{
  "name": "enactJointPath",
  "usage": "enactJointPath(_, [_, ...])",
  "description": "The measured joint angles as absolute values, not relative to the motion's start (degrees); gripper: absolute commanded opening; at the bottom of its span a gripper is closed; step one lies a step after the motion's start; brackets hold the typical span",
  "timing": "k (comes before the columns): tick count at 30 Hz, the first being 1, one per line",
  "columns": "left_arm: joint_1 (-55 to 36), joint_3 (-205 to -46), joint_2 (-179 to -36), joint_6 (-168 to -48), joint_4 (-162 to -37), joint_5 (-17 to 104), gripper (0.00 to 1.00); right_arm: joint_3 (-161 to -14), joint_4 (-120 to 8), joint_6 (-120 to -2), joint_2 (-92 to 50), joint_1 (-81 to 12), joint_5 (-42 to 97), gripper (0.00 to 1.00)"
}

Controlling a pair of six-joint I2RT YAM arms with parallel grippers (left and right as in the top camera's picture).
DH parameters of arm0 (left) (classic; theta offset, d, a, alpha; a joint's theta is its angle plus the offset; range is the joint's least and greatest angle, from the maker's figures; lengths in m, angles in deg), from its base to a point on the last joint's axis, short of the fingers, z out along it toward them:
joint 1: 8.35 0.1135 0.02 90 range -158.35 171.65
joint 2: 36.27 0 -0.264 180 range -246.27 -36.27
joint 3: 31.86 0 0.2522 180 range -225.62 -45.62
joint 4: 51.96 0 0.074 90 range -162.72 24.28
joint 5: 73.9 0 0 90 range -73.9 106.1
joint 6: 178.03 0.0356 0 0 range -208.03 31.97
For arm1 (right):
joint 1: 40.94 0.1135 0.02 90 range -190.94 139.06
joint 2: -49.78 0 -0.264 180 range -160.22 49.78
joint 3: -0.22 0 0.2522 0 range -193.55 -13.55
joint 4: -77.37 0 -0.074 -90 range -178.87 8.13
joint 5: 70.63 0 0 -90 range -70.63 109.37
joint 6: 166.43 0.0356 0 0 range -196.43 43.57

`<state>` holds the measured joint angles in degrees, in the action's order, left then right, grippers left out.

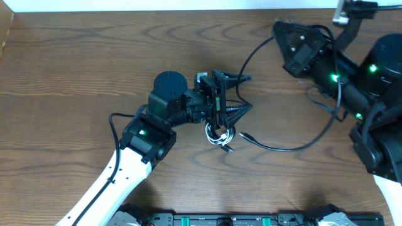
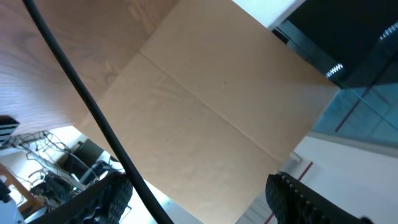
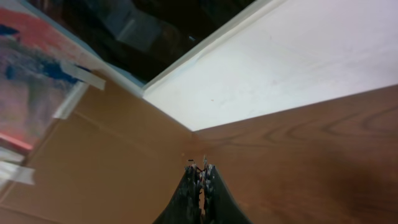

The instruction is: Untangle cables

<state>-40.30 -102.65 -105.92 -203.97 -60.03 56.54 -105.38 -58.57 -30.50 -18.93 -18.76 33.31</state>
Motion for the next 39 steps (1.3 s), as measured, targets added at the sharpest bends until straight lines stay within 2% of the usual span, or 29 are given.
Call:
enactJointPath(2, [-40.30,-102.65,-105.92,-203.97,-59.31,56.65,0.69,-105.38,-58.94,-31.68,-19.76,-18.15,32.24,0.01])
enactJointPath(5, [-40.30,-102.65,-105.92,-203.97,-59.33,56.68,0.53,-105.38,-59.07,-32.72,-20.72,-17.30,31.45,0.01])
enactJointPath(10, [-40.30,-102.65,-105.92,-203.97,-59.26,56.63,0.33,-105.38,-59.31,-33.82,-21.05,-15.90,31.12,0.01])
enactJointPath(18, [-40.30,-102.65,-105.92,-203.97,-59.28,55.67,0.32,-105.42,-58.83,-34.39,-21.01,-15.66,33.11,0.01])
enactJointPath(21, [-40.30,-102.65,-105.92,-203.97,-59.28,55.21,0.19,-105.42,-58.24,-34.56,-21.01,-15.55,33.61,0.01])
enactJointPath(22, [-40.30,-102.65,-105.92,-203.97,-59.31,55.15,0.08,-105.42,-57.98,-34.60,-21.01,-15.53,33.83,0.01])
enactJointPath(30, [-39.79,-102.65,-105.92,-203.95,-59.50,54.71,0.07,-105.44,-56.12,-35.72,-20.99,-15.35,34.23,0.03])
enactJointPath(32, [-38.85,-102.65,-105.92,-202.99,-59.76,54.47,0.07,-105.55,-54.26,-37.36,-20.99,-15.35,33.70,0.13])
enactJointPath(37, [-35.31,-102.70,-105.92,-192.52,-66.98,51.15,0.08,-105.86,-42.09,-40.42,-20.99,-15.55,25.46,0.79])
enactJointPath(38, [-34.64,-102.70,-105.92,-190.12,-69.60,50.36,0.07,-105.86,-39.22,-40.72,-21.01,-15.79,23.10,0.99])
enactJointPath(39, [-33.78,-102.72,-105.92,-186.95,-72.64,49.07,0.08,-105.84,-36.32,-40.92,-21.05,-16.20,20.74,0.99])
